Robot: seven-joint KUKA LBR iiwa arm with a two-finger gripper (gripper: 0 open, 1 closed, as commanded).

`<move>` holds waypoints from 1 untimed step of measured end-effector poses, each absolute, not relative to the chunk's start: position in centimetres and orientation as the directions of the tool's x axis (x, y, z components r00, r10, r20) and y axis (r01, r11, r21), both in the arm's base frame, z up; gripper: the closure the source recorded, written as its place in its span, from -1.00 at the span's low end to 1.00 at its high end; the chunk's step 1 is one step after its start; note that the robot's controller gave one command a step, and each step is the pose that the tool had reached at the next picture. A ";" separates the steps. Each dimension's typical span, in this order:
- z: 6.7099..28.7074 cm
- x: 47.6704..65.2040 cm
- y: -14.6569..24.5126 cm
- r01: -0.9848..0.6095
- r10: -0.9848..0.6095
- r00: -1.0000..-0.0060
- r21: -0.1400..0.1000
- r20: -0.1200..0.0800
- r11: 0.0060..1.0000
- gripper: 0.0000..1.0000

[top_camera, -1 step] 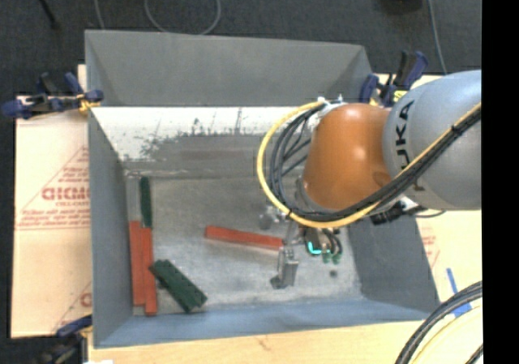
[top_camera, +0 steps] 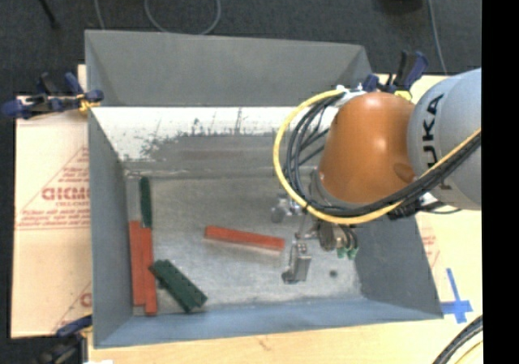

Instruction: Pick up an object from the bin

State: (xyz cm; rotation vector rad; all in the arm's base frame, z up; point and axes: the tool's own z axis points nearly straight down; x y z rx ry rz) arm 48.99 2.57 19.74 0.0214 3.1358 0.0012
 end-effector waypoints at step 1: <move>6.8 50.9 4.0 0.030 0.030 -1.000 0.002 -0.007 1.000 -1.00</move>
Offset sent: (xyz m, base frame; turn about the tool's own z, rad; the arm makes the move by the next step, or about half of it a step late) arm 0.0169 0.0147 -0.1274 0.0196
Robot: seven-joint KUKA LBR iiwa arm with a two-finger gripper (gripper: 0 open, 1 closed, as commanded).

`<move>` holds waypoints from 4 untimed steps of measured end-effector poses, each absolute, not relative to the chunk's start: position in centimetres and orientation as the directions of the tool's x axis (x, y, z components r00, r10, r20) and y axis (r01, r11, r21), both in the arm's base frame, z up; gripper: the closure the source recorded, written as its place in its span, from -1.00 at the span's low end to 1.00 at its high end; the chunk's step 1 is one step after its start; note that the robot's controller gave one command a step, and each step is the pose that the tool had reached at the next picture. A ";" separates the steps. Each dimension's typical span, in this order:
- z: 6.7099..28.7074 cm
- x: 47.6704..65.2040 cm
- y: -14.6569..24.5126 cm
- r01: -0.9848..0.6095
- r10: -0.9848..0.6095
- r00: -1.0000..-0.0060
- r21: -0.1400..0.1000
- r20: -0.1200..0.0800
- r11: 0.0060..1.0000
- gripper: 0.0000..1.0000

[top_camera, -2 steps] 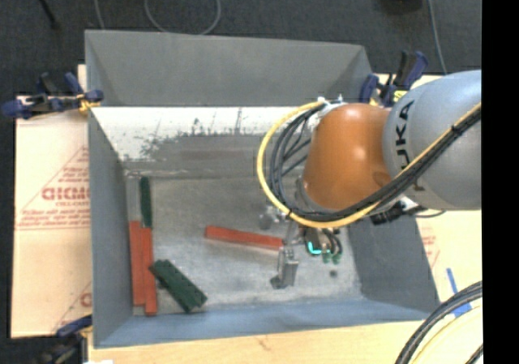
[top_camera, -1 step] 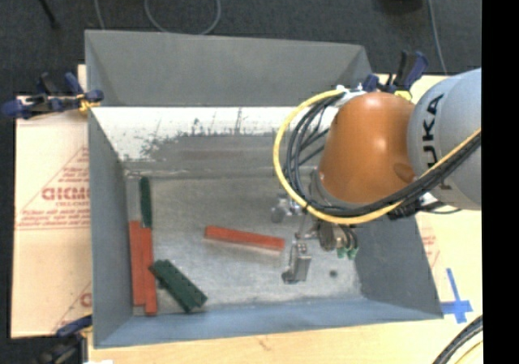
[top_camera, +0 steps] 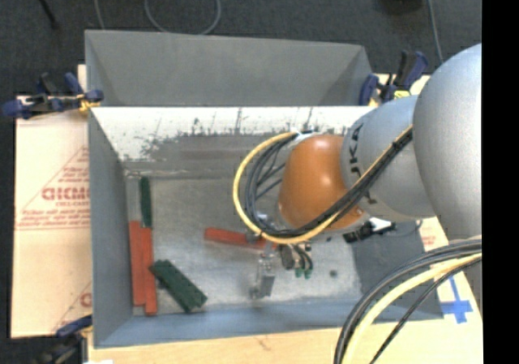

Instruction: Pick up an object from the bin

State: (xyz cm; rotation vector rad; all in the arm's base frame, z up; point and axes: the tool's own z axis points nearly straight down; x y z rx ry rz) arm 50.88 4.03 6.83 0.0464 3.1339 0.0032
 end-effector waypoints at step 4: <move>19.9 61.9 4.2 0.066 0.066 -0.998 0.001 -0.005 0.998 -1.00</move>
Offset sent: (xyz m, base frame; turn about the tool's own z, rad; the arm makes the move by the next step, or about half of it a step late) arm 0.0777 -0.0175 0.0029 0.0274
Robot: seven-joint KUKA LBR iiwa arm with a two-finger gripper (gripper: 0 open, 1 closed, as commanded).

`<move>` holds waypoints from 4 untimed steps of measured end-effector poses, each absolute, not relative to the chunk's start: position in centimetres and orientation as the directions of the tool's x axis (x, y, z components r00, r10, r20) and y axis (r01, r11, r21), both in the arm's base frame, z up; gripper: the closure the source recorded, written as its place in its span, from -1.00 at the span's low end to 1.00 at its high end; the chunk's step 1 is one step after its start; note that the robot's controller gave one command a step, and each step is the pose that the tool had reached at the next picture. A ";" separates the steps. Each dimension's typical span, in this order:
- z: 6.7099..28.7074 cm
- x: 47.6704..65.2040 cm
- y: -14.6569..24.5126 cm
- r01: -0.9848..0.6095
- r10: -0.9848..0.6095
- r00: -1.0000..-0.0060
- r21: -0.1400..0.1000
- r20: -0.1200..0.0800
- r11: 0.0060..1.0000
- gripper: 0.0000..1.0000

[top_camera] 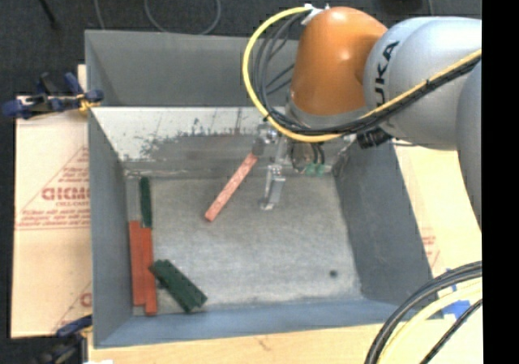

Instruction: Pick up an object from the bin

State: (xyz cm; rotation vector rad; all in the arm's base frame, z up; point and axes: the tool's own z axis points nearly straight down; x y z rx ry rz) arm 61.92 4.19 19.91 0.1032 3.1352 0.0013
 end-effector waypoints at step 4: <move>7.3 54.9 10.9 0.097 0.098 -0.995 0.003 -0.007 0.995 1.00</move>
Offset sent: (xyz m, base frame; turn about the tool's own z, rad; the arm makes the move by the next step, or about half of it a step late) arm 0.0321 0.0243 -0.1291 0.0418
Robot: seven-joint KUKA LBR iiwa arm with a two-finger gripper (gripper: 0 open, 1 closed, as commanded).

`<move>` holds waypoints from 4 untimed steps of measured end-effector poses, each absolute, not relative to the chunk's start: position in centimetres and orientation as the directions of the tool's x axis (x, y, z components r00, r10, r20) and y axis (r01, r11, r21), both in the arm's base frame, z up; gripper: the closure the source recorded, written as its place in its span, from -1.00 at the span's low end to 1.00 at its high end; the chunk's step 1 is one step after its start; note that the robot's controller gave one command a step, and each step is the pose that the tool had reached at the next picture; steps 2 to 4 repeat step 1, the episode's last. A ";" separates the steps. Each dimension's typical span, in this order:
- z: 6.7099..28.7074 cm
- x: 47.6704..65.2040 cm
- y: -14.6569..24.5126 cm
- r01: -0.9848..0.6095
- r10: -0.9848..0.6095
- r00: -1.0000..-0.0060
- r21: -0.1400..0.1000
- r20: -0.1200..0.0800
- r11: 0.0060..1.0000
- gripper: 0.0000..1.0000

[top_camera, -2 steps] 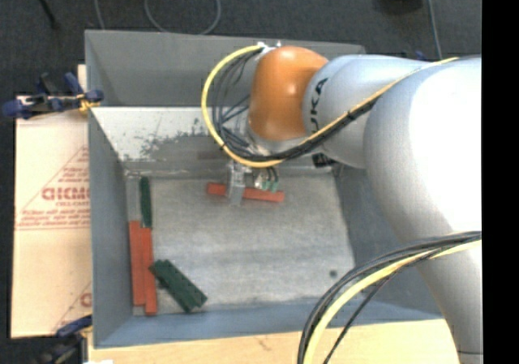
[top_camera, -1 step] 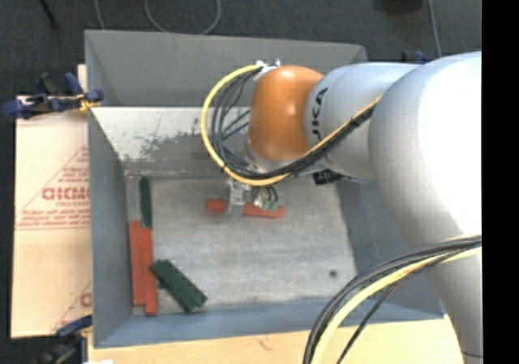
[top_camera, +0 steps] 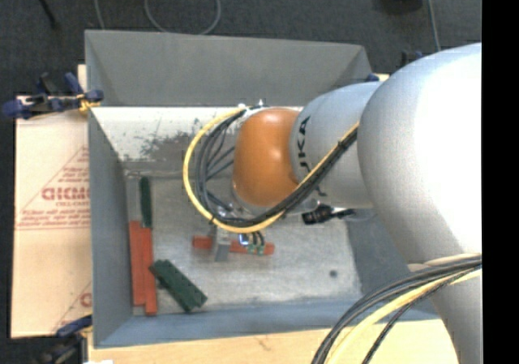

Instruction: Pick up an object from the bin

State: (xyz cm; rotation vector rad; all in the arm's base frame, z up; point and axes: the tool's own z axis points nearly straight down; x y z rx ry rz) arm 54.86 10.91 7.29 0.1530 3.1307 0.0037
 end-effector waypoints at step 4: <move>22.1 54.2 9.9 0.116 0.116 -0.993 0.003 -0.011 0.993 1.00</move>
Offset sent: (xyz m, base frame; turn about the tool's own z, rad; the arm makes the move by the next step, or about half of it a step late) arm -0.0087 -0.0095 0.1424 0.0261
